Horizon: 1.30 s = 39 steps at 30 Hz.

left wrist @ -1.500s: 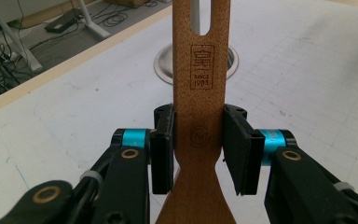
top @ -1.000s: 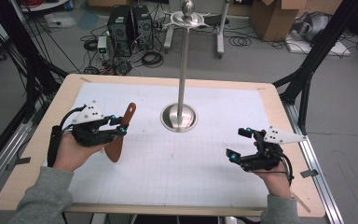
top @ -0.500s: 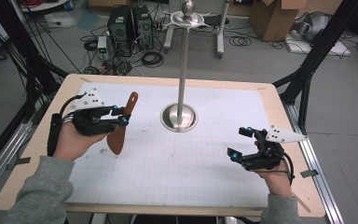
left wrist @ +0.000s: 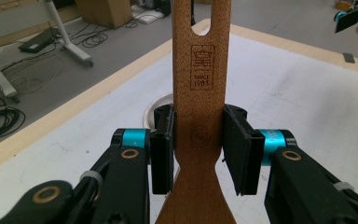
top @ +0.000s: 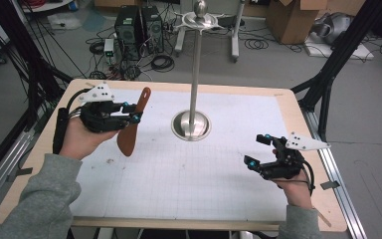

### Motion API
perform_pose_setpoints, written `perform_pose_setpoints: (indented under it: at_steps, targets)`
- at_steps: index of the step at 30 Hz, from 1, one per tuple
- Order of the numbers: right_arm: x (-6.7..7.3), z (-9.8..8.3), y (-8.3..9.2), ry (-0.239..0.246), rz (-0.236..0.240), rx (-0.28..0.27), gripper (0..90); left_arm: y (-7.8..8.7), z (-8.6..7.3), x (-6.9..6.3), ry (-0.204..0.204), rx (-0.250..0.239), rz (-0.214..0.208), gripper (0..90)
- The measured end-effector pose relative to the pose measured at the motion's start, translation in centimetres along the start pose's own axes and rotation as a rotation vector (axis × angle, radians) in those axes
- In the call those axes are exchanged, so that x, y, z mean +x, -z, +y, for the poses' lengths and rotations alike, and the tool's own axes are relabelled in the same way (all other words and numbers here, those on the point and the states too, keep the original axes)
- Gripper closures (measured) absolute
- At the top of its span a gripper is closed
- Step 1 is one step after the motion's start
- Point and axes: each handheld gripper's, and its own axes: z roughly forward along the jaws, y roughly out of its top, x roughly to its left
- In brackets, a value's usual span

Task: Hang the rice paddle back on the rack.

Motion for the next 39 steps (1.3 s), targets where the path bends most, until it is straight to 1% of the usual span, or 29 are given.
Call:
perform_pose_setpoints:
  at_steps: [3, 4, 5, 6, 7, 12, 21, 23, 27, 28, 29, 33, 35, 37, 39]
  targets:
    - [-0.1, 0.0, -0.1, -0.007, 0.004, 0.009, 5.0, -0.1, 0.6, 0.2, -0.003, -0.006, -0.005, 65.2]
    - [-0.2, 0.0, -0.1, -0.004, 0.003, 0.006, 5.0, -0.1, 1.0, 0.2, -0.006, -0.001, -0.007, 65.2]
    - [-0.2, 0.0, -0.1, -0.004, 0.003, 0.006, 5.0, -0.1, 1.0, 0.2, -0.006, -0.001, -0.007, 65.2]
    - [-0.2, -0.1, -0.1, -0.007, 0.003, 0.007, 5.0, -0.2, 1.4, 0.2, -0.016, 0.001, -0.005, 65.1]
    - [-0.2, -0.1, -0.1, -0.007, 0.003, 0.007, 5.0, -0.2, 1.4, 0.2, -0.016, 0.001, -0.005, 65.2]
    - [-0.2, -0.1, -0.2, -0.010, 0.004, 0.013, 5.0, -0.5, 2.6, 0.6, -0.025, -0.007, -0.018, 65.2]
    - [-0.3, -0.1, -0.4, -0.003, 0.011, 0.016, 5.0, -0.8, 3.9, 1.1, -0.019, -0.014, -0.029, 65.1]
    - [-0.3, -0.1, -0.5, -0.003, 0.022, 0.020, 5.0, -0.8, 4.2, 1.3, -0.015, -0.019, -0.032, 65.2]
    - [-0.4, -0.1, -0.4, -0.001, 0.020, 0.021, 5.0, -0.7, 4.7, 1.7, -0.006, -0.022, -0.032, 65.2]
    - [-0.4, -0.1, -0.4, -0.001, 0.018, 0.018, 5.0, -0.7, 5.0, 1.9, -0.006, -0.026, -0.032, 65.2]
    - [-0.4, -0.1, -0.4, -0.001, 0.018, 0.018, 5.0, -0.7, 5.0, 1.9, -0.006, -0.026, -0.032, 65.2]
    - [-0.5, -0.1, -0.3, -0.007, 0.017, 0.016, 5.0, -0.6, 6.0, 2.3, -0.007, -0.034, -0.038, 65.2]
    - [-0.6, -0.1, -0.2, -0.007, 0.013, 0.014, 5.0, -0.7, 6.2, 2.4, -0.006, -0.035, -0.039, 65.2]
    - [-0.6, -0.2, -0.1, -0.008, 0.011, 0.014, 5.0, -0.7, 6.8, 2.5, -0.008, -0.032, -0.043, 65.2]
    - [-0.7, -0.2, 0.0, -0.010, 0.008, 0.012, 5.0, -0.7, 7.0, 2.5, -0.006, -0.035, -0.044, 65.2]
